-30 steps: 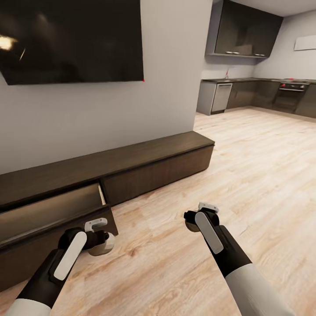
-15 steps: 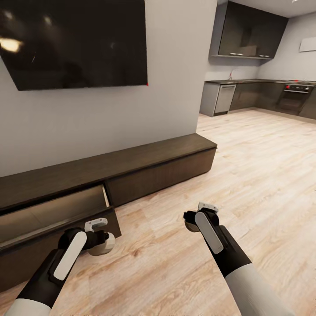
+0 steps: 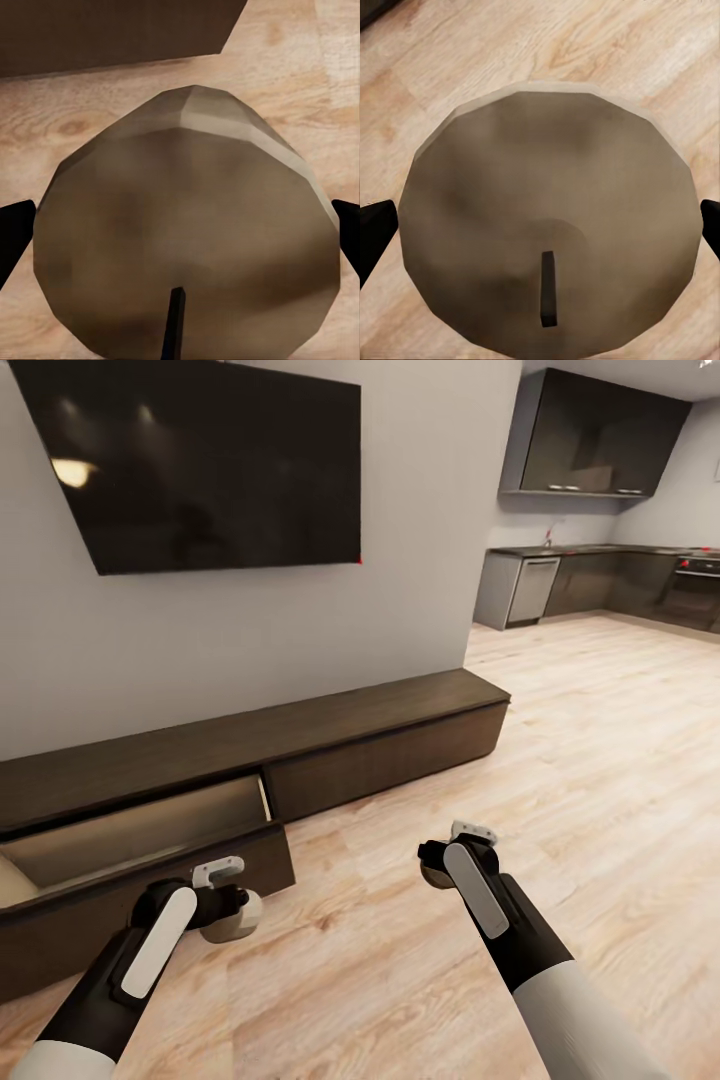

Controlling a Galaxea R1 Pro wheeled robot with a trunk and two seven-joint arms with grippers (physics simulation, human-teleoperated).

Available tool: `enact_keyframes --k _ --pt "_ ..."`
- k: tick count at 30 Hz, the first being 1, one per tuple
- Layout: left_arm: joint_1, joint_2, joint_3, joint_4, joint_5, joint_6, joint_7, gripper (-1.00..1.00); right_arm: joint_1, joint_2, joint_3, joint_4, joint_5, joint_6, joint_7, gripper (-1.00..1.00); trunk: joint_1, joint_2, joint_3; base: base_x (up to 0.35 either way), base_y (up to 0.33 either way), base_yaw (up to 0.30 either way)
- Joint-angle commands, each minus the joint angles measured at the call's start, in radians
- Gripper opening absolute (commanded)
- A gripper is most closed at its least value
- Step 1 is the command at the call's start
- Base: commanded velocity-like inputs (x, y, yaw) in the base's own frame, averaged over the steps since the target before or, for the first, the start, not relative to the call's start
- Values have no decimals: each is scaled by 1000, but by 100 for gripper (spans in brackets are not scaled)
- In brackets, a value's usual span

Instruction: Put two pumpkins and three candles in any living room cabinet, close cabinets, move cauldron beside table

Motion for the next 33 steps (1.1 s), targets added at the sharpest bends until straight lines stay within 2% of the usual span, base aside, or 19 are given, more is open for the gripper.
enact_keyframes --k 1,12,25,29,33 --pt "-1 1 -3 -1 10 1 11 -100 -1 0 1 -1 -11 1 -11 -100 -4 7 3 -128 0 269" --pt "-1 1 4 -1 12 1 11 -100 -1 1 1 10 -9 0 -11 -100 -47 84 42 -20 0 271" --pt "-1 13 10 -1 9 5 10 -100 -1 1 3 16 -4 1 -11 -100 -96 175 89 0 0 272" --pt "-1 14 14 -2 1 55 10 -100 -1 1 23 17 -6 1 -12 -100 -112 203 104 0 0 272" --pt "-1 19 33 -2 -3 73 10 -100 -1 1 36 17 -9 1 -11 -100 -127 231 118 0 0 272"
